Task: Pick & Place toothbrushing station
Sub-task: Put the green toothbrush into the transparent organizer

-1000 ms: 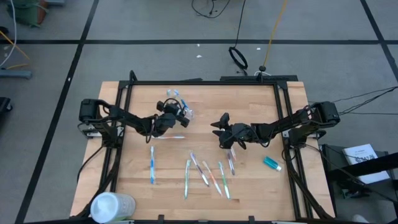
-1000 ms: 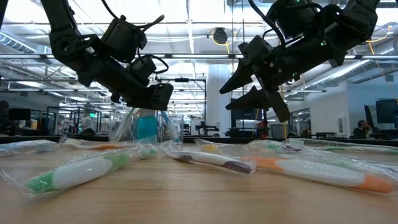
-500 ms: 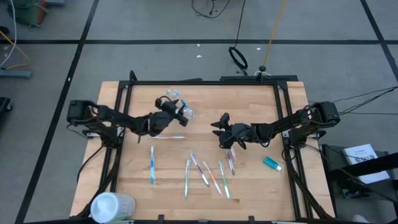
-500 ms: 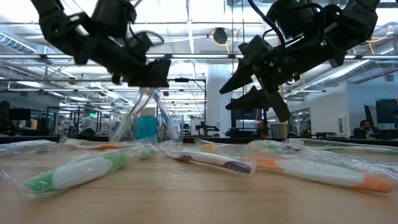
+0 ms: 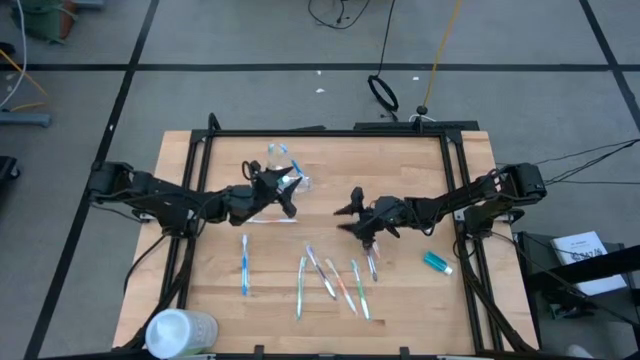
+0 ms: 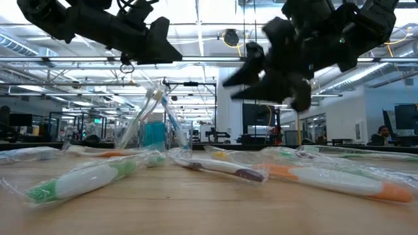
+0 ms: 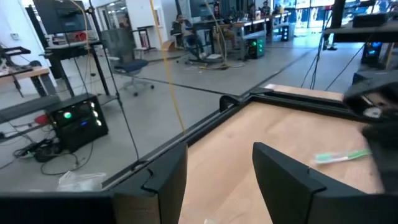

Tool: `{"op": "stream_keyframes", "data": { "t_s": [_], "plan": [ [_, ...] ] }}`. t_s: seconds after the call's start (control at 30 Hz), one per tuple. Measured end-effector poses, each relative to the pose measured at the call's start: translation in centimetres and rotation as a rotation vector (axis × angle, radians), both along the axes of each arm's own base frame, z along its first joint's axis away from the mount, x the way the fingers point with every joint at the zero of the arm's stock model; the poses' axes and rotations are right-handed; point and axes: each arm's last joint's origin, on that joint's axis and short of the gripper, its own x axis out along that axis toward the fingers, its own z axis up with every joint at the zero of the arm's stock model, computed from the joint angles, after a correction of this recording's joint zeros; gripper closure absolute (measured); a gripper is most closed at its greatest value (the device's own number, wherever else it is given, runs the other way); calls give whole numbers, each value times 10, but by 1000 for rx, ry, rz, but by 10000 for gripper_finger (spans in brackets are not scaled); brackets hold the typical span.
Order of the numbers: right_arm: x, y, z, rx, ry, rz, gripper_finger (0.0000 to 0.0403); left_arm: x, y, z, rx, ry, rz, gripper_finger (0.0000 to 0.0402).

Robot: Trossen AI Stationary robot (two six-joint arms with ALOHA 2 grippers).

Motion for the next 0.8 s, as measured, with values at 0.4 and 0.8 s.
{"op": "stream_keyframes", "data": {
  "t_s": [0.4,0.8],
  "plan": [
    [-9,-5,37,183,-57,-322,206,0,0,-2,-36,-3,-1,213],
    [-102,-31,55,664,450,-1085,206,-1,1,-8,-60,39,7,213]
  ]
}}
